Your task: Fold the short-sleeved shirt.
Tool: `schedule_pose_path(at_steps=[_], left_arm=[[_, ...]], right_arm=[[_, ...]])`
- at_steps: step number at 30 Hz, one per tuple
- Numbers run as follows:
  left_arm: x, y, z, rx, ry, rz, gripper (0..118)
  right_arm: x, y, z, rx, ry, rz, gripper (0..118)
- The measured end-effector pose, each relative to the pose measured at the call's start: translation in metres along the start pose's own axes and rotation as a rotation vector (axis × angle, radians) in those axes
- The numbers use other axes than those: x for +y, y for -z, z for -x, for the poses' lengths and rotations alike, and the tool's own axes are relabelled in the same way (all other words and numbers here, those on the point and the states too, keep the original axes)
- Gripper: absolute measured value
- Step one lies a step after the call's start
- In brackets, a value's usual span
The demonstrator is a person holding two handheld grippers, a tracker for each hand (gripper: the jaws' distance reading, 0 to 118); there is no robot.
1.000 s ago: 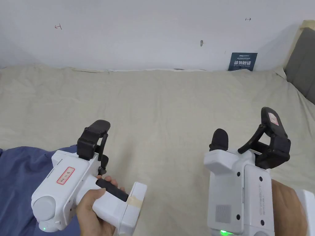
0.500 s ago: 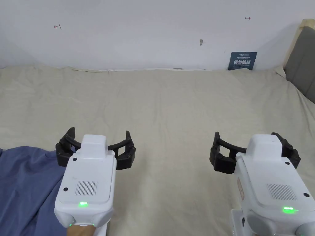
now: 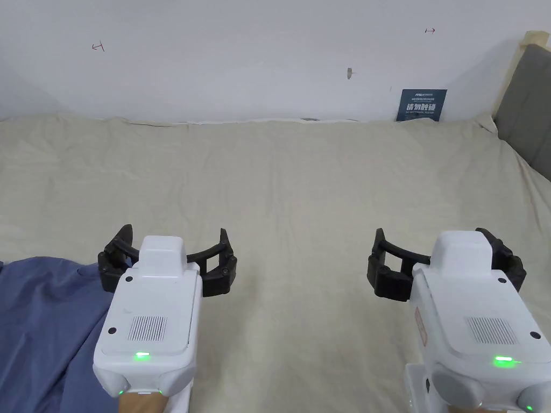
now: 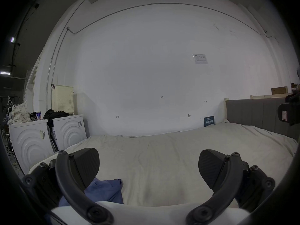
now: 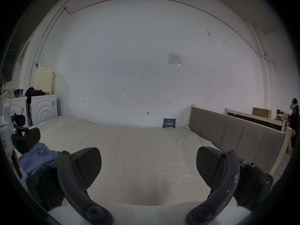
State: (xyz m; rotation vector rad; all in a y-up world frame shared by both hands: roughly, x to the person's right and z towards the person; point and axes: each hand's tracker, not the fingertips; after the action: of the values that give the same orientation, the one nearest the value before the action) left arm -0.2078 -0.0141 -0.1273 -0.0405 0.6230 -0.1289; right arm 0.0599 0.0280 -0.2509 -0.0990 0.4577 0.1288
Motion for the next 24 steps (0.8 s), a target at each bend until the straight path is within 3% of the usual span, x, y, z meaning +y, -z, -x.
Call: schedule_pose_path(at_steps=[24], left_arm=[[0.0038, -0.0007, 0.0017, 0.007, 0.019, -0.012, 118]], right_arm=[[0.0047, -0.0028, -0.0001, 0.007, -0.002, -0.009, 118]])
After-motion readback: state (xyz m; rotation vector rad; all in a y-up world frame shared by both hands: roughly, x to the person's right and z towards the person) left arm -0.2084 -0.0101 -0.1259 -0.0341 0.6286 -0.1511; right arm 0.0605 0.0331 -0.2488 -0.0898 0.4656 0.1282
